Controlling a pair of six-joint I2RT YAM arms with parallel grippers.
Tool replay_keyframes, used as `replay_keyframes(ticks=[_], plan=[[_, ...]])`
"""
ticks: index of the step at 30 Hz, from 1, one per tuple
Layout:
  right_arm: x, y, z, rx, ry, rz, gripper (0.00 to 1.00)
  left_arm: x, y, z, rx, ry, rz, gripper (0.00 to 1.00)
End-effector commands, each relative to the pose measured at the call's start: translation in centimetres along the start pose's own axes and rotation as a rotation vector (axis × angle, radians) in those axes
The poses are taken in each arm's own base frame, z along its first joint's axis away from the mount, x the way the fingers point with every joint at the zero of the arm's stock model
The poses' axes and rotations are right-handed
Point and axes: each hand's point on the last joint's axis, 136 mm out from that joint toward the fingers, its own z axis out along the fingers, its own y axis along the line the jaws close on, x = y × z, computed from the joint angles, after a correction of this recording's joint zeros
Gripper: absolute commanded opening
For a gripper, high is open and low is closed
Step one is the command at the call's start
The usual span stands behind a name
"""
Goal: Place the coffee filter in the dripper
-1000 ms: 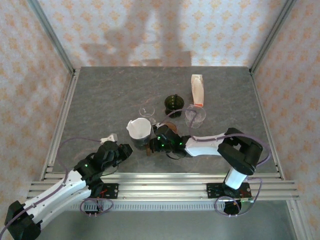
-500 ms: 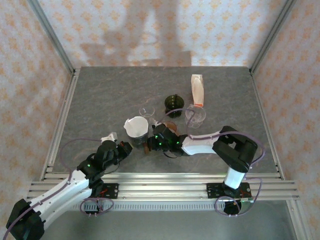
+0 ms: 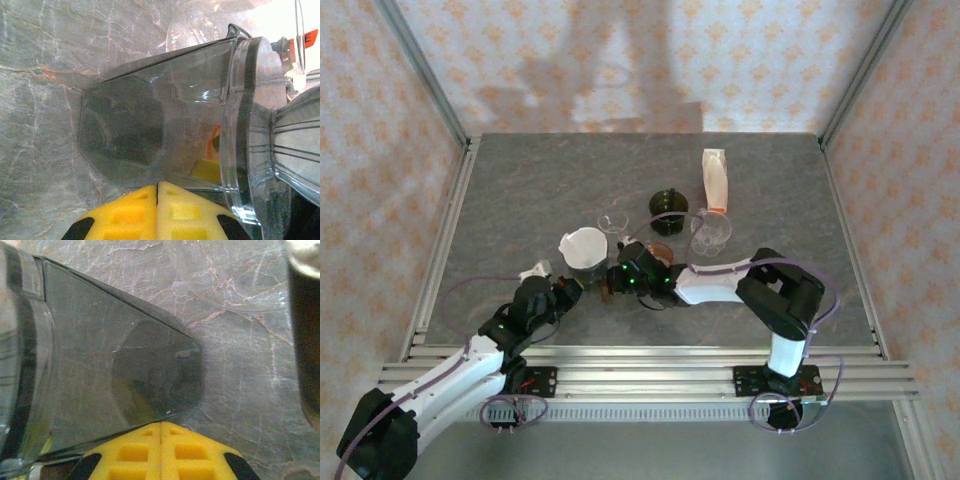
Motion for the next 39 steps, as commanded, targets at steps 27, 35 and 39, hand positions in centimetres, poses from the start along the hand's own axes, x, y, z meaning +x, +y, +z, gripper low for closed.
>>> replay_keyframes(ticks=[27, 35, 39], plan=[[-3.9, -0.1, 2.3, 0.023, -0.092, 0.086, 0.06, -3.5, 0.4, 2.5, -0.032, -0.068, -0.022, 0.0], [-3.4, -0.9, 0.4, 0.052, -0.096, 0.083, 0.19, -3.5, 0.6, 2.2, -0.047, -0.069, -0.019, 0.0], [-3.2, -1.2, -0.7, 0.059, -0.104, 0.083, 0.23, -3.6, 0.7, 1.7, -0.058, -0.073, -0.012, 0.0]])
